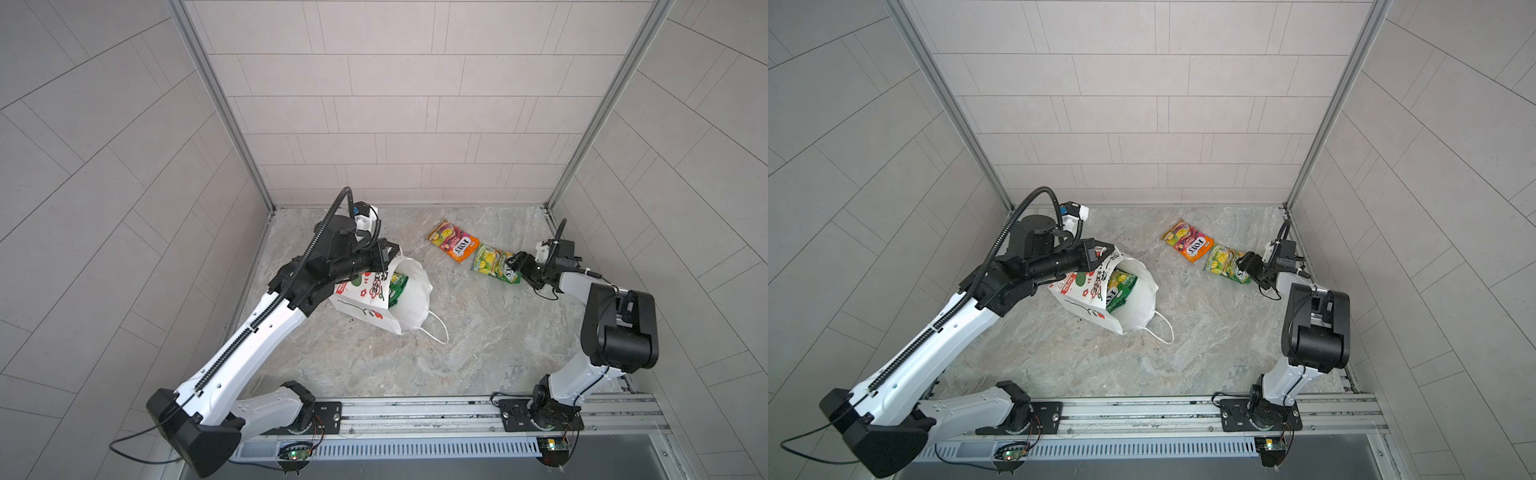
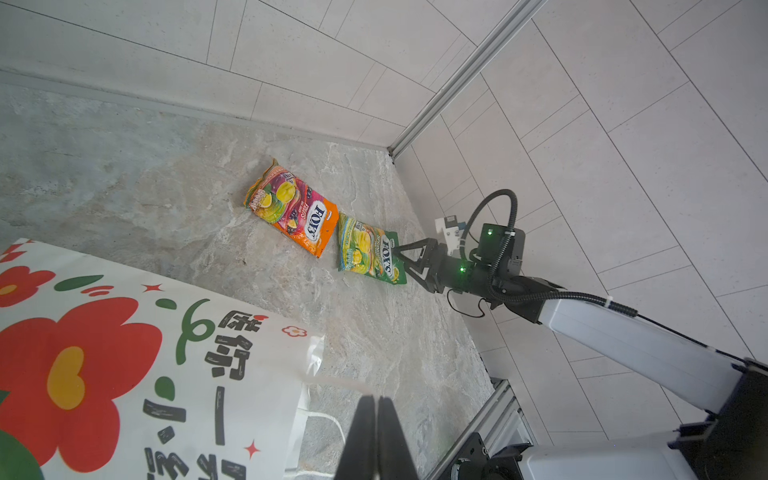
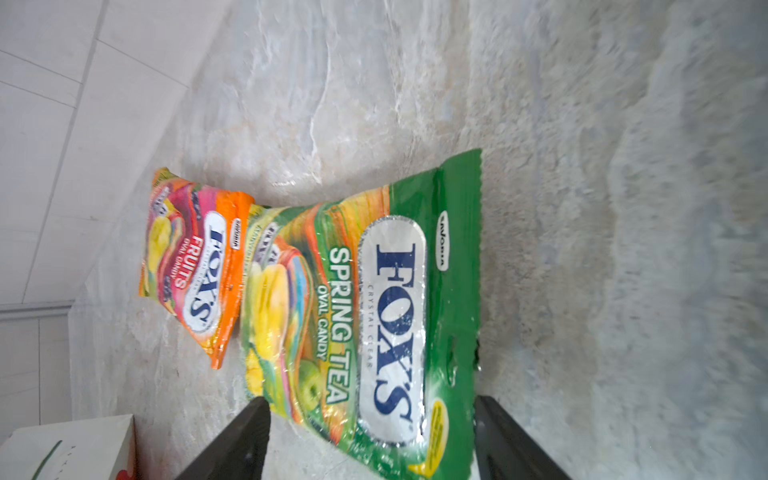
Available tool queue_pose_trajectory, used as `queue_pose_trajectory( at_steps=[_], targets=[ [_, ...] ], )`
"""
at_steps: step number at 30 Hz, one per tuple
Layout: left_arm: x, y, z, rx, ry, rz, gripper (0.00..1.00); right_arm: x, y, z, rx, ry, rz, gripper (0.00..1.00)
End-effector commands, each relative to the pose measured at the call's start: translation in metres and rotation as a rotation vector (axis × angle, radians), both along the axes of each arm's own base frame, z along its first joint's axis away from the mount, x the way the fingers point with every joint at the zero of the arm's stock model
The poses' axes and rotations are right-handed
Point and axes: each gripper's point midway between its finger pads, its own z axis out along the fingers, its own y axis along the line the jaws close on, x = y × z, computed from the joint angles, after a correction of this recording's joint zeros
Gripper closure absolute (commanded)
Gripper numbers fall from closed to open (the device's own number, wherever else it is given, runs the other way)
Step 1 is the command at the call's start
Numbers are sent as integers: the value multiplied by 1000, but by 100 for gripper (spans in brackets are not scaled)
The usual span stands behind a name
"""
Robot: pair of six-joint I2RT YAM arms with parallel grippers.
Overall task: Take the snacks out of the paper bag
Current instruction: 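Open the right gripper and draw it back toward the bag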
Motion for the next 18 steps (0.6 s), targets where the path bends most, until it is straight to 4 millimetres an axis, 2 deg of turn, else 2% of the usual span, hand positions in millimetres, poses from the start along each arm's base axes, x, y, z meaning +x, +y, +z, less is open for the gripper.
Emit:
queue_pose_trajectory(
  at_steps=[1,5,8,18],
  targets=[
    [-9,1,28,-31,-76,-34,100,-16,0,17,-36,-22,-10,21],
    [-14,1,28,-31,-73,-52,100,-32,25,40,30,-96,60,21],
    [-16,1,31,-40,-77,-57,100,-45,56,57,93,-148,158,24],
    [-19,1,32,-65,-79,-56,100,-97,193,96,153,-240,535,29]
  ],
)
